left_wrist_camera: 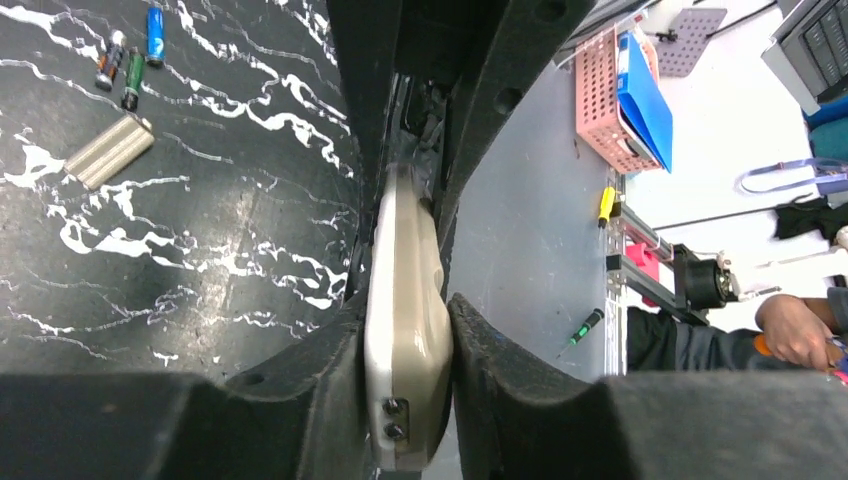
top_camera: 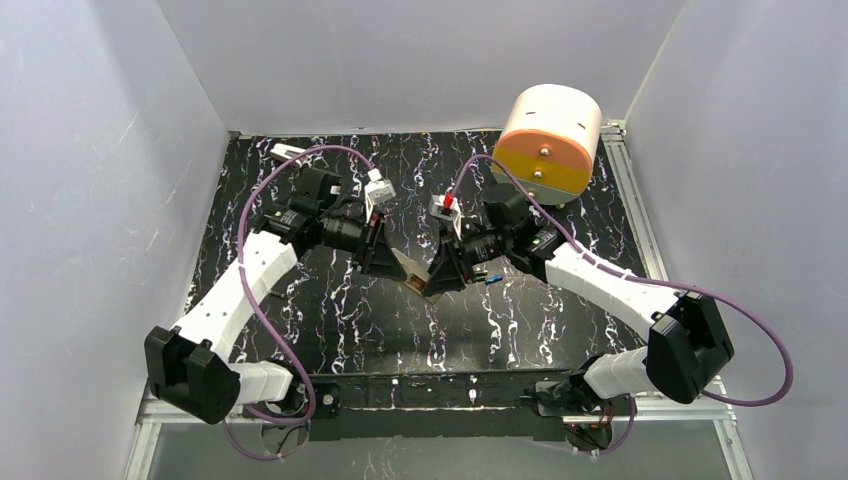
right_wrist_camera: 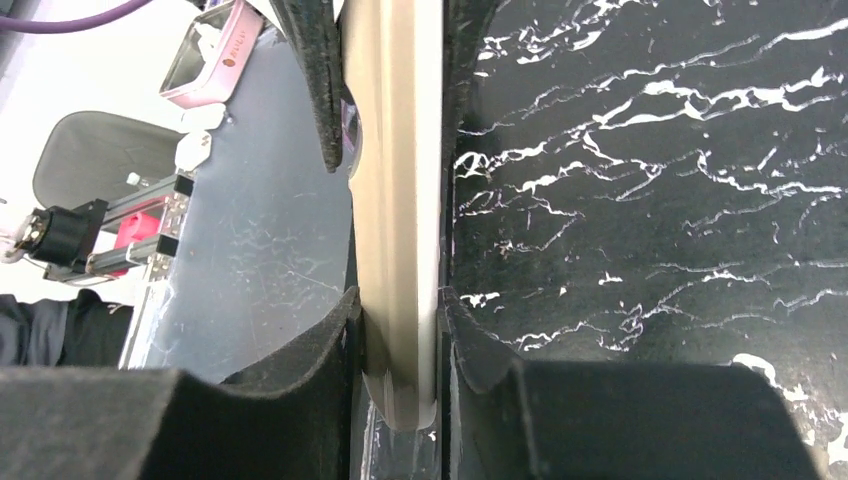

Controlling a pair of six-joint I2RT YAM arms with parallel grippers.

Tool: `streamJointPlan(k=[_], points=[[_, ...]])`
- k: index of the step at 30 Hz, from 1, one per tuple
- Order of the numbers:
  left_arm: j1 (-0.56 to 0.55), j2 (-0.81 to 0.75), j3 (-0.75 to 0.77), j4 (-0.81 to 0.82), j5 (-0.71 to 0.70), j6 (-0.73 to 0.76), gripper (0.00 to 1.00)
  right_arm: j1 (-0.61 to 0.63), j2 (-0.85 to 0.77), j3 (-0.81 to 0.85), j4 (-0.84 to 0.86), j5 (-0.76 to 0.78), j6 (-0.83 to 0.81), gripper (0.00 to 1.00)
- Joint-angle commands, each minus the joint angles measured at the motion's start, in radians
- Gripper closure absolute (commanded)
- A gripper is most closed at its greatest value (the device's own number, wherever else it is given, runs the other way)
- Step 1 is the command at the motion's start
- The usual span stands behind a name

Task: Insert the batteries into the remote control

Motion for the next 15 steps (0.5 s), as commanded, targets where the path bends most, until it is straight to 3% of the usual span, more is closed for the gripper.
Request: streamJointPlan(k=[1, 4, 11, 15], points=[[0.011, -0.074, 0.061, 0.108, 0.003, -0.081, 0.63, 0.026, -0.021, 0.005, 0.173, -0.091, 0.111, 0.88], [0.012, -0.129, 0.02, 0.296, -0.046, -0.234, 0.4, 0.026, -0.049, -0.031, 0.329, 0.009, 0.241, 0.89], [0.028, -0.237, -0.101, 0.735, -0.203, -0.61, 0.35, 0.025, -0.087, -0.136, 0.76, 0.305, 0.602, 0.87], [0.028, -0.234, -0.094, 0.775, -0.261, -0.717, 0.29, 0.025, -0.094, -0.151, 0.862, 0.378, 0.659, 0.86]])
